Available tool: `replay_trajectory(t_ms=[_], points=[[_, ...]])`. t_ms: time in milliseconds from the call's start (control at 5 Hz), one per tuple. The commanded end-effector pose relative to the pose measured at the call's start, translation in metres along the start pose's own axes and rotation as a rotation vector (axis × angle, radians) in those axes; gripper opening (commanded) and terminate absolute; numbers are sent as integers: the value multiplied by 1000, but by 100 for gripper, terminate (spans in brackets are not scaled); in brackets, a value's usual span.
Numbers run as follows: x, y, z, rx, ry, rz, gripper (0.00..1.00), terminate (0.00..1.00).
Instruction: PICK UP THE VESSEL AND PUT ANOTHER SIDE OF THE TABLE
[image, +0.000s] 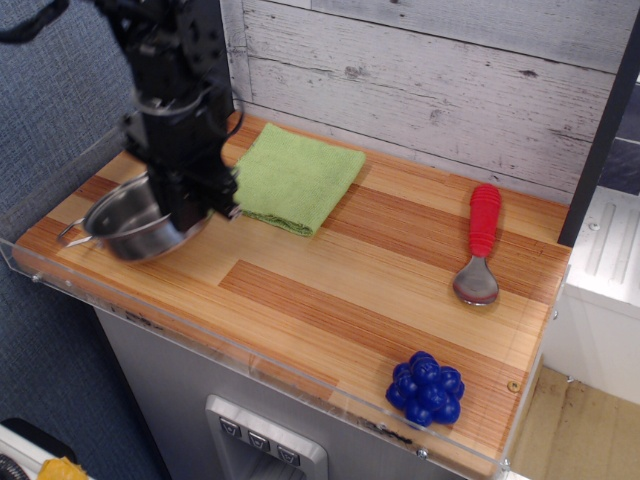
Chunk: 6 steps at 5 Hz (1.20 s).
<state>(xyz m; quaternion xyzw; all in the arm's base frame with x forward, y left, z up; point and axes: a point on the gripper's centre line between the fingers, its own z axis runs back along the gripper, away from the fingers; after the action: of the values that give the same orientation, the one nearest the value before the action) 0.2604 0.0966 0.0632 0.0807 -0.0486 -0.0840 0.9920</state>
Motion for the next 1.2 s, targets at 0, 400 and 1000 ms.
replay_trajectory(t_ms=[0, 400, 1000], points=[[18, -35, 30, 14, -39, -21, 0, 0], [19, -62, 30, -21, -44, 29, 0, 0], [42, -127, 24, -135, -41, -50, 0, 0]])
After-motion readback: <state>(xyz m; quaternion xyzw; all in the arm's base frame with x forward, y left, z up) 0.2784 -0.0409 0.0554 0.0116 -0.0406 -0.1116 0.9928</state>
